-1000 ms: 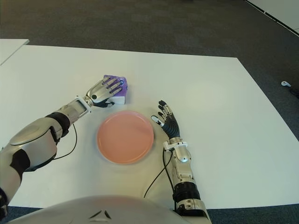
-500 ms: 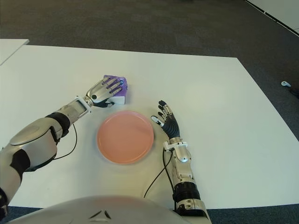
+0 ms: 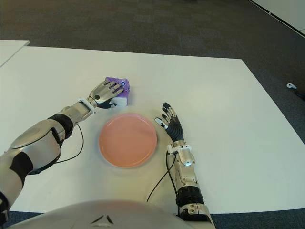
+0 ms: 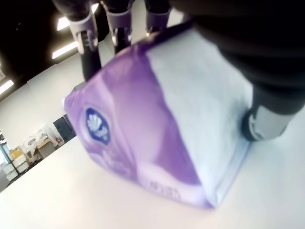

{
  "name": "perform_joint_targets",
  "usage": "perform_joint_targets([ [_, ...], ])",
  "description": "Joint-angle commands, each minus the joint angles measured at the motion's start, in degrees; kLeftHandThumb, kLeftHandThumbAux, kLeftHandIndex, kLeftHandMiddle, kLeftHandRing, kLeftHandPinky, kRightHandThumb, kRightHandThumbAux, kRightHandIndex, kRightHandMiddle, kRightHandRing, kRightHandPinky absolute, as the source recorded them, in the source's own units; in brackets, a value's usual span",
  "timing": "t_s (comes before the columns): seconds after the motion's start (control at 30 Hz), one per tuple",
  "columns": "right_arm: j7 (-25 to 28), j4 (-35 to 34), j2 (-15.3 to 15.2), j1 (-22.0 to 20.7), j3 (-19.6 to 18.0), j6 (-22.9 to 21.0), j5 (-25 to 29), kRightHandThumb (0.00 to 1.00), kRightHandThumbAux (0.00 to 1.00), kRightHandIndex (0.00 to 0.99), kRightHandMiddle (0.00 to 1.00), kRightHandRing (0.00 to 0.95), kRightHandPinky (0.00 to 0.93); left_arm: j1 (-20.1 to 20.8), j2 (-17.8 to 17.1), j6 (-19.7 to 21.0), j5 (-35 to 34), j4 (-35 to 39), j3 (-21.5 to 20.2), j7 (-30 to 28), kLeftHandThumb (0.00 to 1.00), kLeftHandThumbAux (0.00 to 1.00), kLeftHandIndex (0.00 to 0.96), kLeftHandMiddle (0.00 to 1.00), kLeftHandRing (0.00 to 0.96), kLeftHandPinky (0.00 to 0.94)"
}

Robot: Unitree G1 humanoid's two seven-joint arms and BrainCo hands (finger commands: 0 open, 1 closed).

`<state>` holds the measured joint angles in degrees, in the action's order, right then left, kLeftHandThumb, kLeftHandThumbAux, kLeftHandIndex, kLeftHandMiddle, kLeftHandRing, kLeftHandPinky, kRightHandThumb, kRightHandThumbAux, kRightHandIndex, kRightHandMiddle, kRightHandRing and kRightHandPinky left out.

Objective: Put the tissue paper into the plate.

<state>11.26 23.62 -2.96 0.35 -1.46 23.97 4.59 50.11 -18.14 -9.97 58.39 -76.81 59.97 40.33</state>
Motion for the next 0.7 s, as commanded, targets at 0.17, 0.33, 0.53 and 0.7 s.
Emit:
perform_joint_targets([
  [0.17,-0.57,5.64,0.74,6.90,0.09,-4.87,-0.14,0.000,0.586,0.000,0.000,0.000,0.000,-6.88,1.03,-2.29,-1.43,-2.43,-2.47,-8.12,0.703,0.694,0.439,0.753,0.743,0.780],
  [0.33,-0.45,5.50,0.65,6.90,0.17,-5.05,-0.15,0.000,0.597,0.000,0.000,0.000,0.000,-7.10,1.19,-2.64,-2.06,-2.32,-3.55,-8.90,0.711,0.700,0.443,0.822,0.794,0.814],
  [0.53,-0.23,5.25,0.51,7.02,0.28,-5.21,-0.12,0.000,0.594,0.000,0.000,0.000,0.000,-7.19,1.08,-3.12,-1.98,-2.21,-4.02,-8.71,0.711,0.702,0.443,0.862,0.829,0.834],
  [0.7,-0.11,5.19,0.42,7.06,0.27,-5.16,-0.05,0.000,0.593,0.000,0.000,0.000,0.000,-7.24,0.97,-3.86,-2.13,-2.16,-4.36,-8.77,0.711,0.702,0.442,0.879,0.843,0.844],
])
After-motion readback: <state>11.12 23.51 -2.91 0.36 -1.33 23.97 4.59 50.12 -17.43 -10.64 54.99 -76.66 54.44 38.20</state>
